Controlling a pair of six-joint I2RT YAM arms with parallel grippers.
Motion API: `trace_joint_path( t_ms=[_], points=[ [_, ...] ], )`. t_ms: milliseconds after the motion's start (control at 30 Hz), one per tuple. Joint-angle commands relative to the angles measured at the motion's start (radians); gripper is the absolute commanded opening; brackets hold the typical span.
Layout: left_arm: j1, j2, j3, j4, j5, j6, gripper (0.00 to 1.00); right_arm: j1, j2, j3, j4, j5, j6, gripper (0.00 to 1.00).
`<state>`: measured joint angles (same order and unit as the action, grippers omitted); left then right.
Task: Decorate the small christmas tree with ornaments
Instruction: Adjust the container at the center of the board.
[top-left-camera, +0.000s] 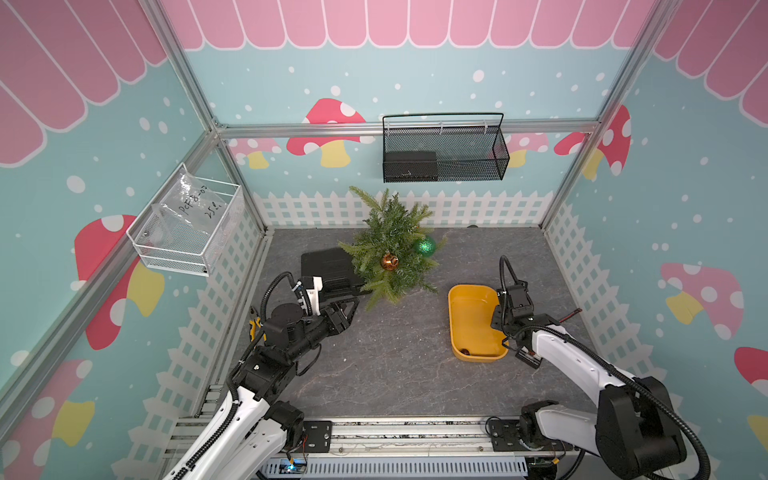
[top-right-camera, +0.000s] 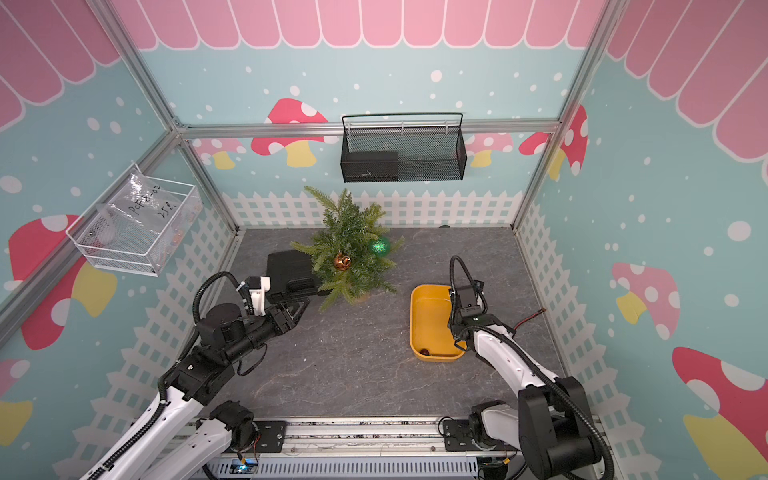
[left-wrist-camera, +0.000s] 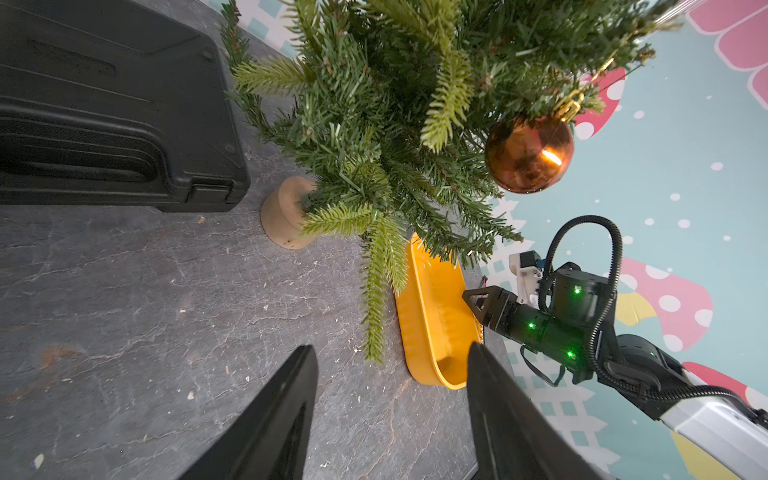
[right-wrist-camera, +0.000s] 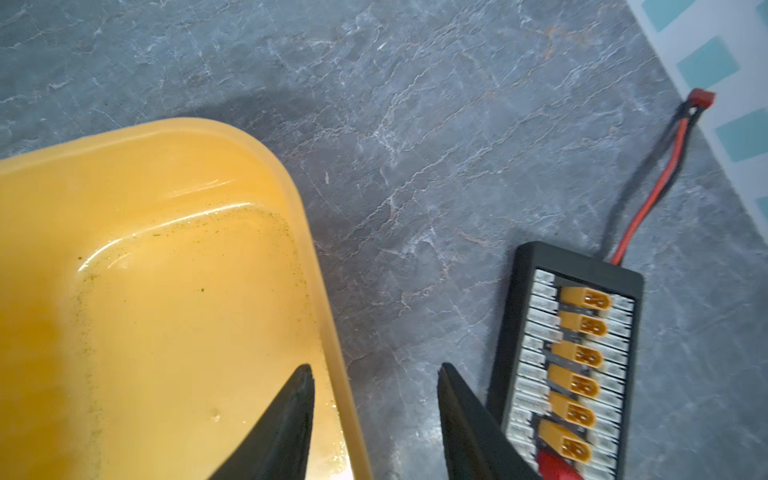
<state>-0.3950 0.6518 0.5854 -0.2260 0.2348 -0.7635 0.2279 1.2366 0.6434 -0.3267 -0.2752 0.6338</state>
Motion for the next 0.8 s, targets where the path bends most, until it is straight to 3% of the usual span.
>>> trace_joint_path(
  t_ms=[0, 200, 533, 667, 767],
  points=[
    [0.004, -0.008, 0.016, -0.031, -0.009, -0.010, 0.60, -0.005, 0.040, -0.003, 0.097, -0.025, 0.008, 0.47],
    [0.004, -0.018, 0.021, -0.045, -0.018, -0.007, 0.60, -0.006, 0.070, -0.030, 0.166, -0.068, 0.023, 0.35],
    [0.004, -0.006, 0.018, -0.053, -0.026, -0.010, 0.60, -0.006, 0.063, -0.067, 0.248, -0.110, 0.007, 0.01],
    [0.004, 0.011, 0.017, -0.031, -0.016, -0.016, 0.60, -0.002, 0.003, -0.071, 0.262, -0.051, -0.014, 0.00],
    [0.004, 0.011, 0.016, -0.029, -0.016, -0.018, 0.60, 0.007, -0.124, -0.141, 0.365, 0.022, -0.028, 0.00]
  ],
)
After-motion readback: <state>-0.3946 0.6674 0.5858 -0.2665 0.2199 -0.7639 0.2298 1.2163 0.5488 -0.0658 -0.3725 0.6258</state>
